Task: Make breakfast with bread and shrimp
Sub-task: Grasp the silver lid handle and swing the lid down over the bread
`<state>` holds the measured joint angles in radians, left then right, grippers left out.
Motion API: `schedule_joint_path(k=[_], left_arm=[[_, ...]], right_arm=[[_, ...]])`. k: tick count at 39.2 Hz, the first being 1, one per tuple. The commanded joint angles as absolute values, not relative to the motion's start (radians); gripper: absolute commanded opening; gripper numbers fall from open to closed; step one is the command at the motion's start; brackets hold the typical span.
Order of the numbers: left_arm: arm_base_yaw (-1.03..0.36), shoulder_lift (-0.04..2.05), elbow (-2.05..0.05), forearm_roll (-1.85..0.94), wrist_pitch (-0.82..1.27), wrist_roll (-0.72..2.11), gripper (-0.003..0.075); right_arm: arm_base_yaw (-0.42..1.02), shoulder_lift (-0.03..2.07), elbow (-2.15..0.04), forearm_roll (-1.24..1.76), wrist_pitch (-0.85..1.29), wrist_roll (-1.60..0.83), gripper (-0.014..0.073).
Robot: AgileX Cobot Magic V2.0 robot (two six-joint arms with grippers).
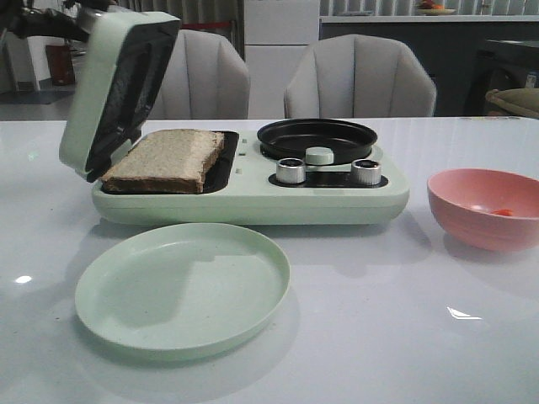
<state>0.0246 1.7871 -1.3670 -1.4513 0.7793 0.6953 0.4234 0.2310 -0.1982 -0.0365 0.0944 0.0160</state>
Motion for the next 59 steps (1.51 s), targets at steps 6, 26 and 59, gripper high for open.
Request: schedule_joint_path(k=[6, 26, 59], left_arm=[[-0.116, 1.74, -1.397, -1.438, 0.75, 0.798, 0.0247], [-0.294, 1.738, -1.397, -1.077, 0.612, 0.798, 0.0247], [-0.294, 1.509, -1.629, -0.299, 0.779, 0.445, 0.0223]], right_arm=[[0.424, 0.236, -0.225, -0.043, 0.007, 0.015, 0.047], [0.424, 0.236, -0.225, -0.043, 0.007, 0.015, 0.047], [0.424, 0.236, -0.225, -0.043, 0.007, 0.015, 0.047]])
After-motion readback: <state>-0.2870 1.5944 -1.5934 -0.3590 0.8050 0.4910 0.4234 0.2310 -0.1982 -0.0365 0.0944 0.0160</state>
